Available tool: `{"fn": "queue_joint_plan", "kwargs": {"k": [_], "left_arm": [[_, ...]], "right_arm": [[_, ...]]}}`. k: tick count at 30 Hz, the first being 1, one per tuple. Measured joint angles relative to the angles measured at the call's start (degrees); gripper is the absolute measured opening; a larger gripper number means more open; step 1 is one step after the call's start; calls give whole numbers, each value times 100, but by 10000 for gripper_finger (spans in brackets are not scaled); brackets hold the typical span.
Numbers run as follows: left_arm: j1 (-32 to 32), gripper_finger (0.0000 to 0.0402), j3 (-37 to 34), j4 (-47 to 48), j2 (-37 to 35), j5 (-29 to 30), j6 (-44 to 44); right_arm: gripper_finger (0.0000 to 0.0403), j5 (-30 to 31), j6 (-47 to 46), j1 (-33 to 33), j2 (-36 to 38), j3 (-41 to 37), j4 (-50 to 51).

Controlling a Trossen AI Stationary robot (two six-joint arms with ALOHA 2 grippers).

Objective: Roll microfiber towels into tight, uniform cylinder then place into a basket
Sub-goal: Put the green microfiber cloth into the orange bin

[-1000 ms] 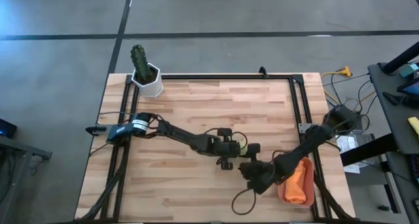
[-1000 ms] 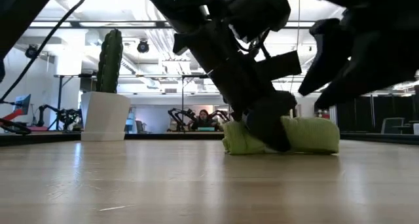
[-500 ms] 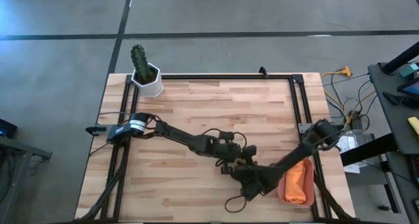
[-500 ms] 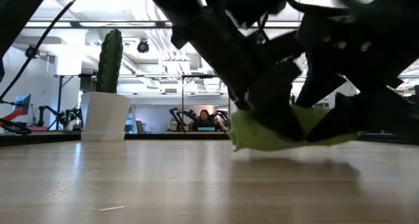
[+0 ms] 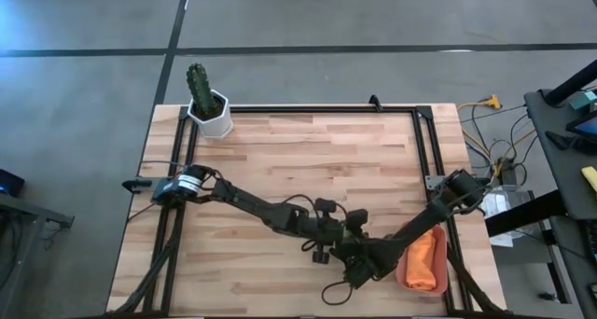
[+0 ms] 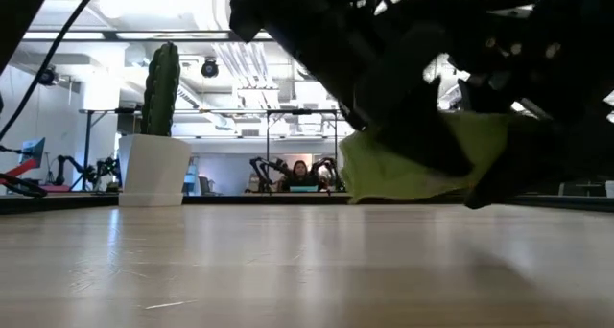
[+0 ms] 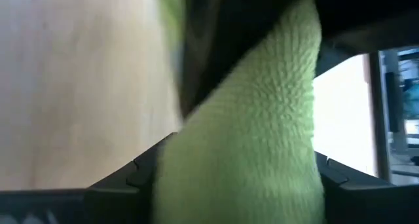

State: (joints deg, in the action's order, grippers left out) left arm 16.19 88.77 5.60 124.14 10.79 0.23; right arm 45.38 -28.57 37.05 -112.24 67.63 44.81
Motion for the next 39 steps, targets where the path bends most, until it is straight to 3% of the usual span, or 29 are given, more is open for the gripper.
{"fn": "queue_joint_plan", "kwargs": {"k": [9,24,28,36,39], "left_arm": [[4,12,-42,495,35,612,169],[229,12,-117,344,35,1045,492],[322,12,-131,378,39,971,573],[339,12,-131,324,46,784,552],[337,12,-131,322,46,739,528]], "right_arm": [[219,-489,-5,18,47,223,-38],[212,-249,-427,23,56,249,-251],[170,-57,-512,14,69,243,-317],[28,-25,-513,16,69,142,-413],[20,7,-501,20,69,88,-428]]}}
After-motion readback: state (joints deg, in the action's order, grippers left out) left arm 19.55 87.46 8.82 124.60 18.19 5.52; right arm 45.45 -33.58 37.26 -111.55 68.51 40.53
